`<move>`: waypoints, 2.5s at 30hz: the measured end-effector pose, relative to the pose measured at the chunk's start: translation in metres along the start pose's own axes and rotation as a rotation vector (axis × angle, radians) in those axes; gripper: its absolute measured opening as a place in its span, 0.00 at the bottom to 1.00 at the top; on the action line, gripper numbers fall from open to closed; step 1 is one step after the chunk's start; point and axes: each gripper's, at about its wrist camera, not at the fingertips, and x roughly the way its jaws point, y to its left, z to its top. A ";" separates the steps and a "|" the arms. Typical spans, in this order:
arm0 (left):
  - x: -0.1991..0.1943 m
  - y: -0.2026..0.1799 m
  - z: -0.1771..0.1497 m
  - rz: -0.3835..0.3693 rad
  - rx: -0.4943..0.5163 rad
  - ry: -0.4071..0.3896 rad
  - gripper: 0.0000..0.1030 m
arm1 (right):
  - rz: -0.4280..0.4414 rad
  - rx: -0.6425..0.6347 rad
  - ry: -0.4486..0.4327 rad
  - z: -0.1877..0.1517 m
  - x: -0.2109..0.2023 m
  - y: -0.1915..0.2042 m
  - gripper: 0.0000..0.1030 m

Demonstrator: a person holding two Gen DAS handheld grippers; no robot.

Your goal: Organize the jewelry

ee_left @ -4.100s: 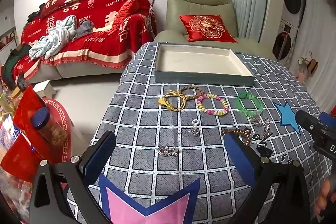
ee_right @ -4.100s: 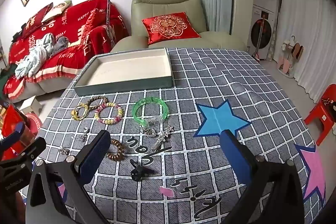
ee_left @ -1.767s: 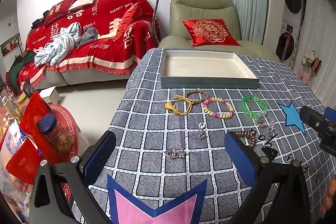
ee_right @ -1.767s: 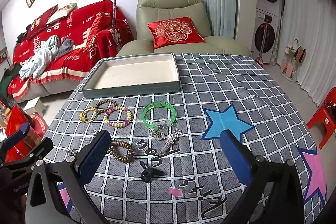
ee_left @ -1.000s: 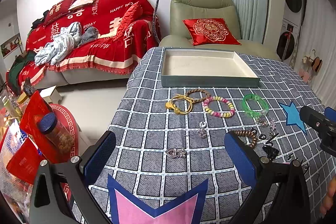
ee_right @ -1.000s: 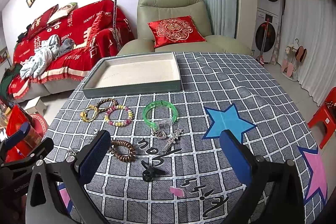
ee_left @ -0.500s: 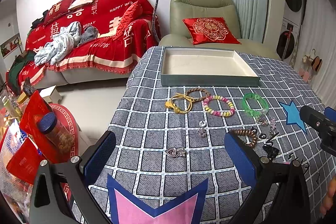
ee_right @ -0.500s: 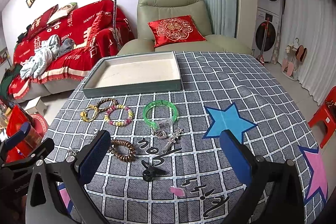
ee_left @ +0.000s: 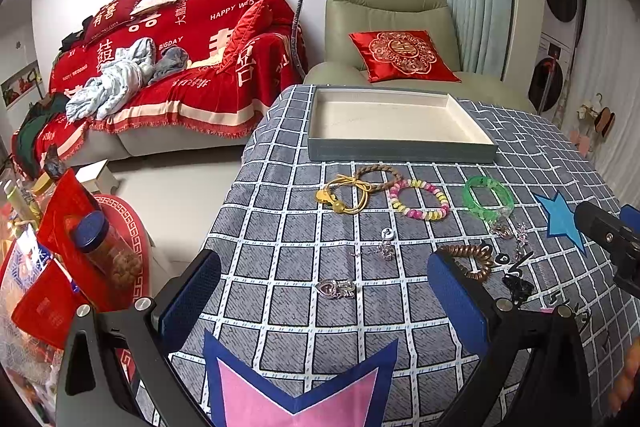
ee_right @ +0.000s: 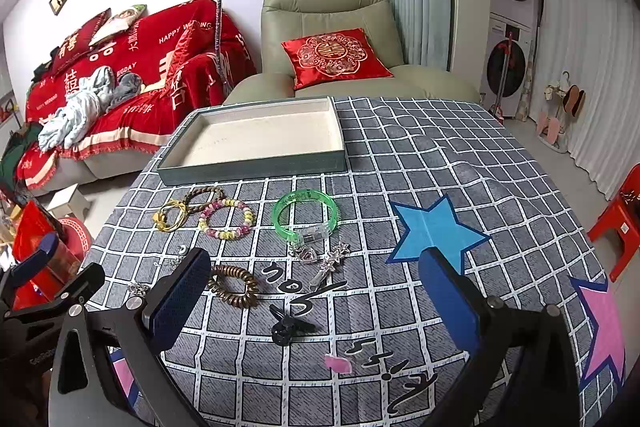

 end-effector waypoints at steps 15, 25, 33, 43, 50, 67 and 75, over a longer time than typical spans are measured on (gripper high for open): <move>0.000 -0.001 0.000 -0.001 0.001 0.002 1.00 | 0.001 0.002 0.001 0.000 0.000 0.000 1.00; 0.005 -0.005 0.002 -0.002 0.007 0.016 1.00 | 0.003 0.002 0.007 -0.006 0.004 0.003 1.00; 0.010 -0.007 0.003 0.005 0.015 0.029 1.00 | 0.002 0.005 0.014 -0.010 0.006 0.005 1.00; 0.043 -0.002 -0.005 -0.019 0.027 0.141 1.00 | -0.018 0.026 0.113 -0.030 0.025 -0.011 1.00; 0.064 -0.001 -0.009 -0.060 0.051 0.200 1.00 | -0.020 0.078 0.210 -0.036 0.034 -0.038 1.00; 0.084 0.001 -0.020 -0.089 0.090 0.253 1.00 | 0.052 0.056 0.327 -0.055 0.065 -0.002 1.00; 0.091 0.003 -0.019 -0.125 0.084 0.271 0.94 | 0.031 0.010 0.351 -0.057 0.085 0.011 0.99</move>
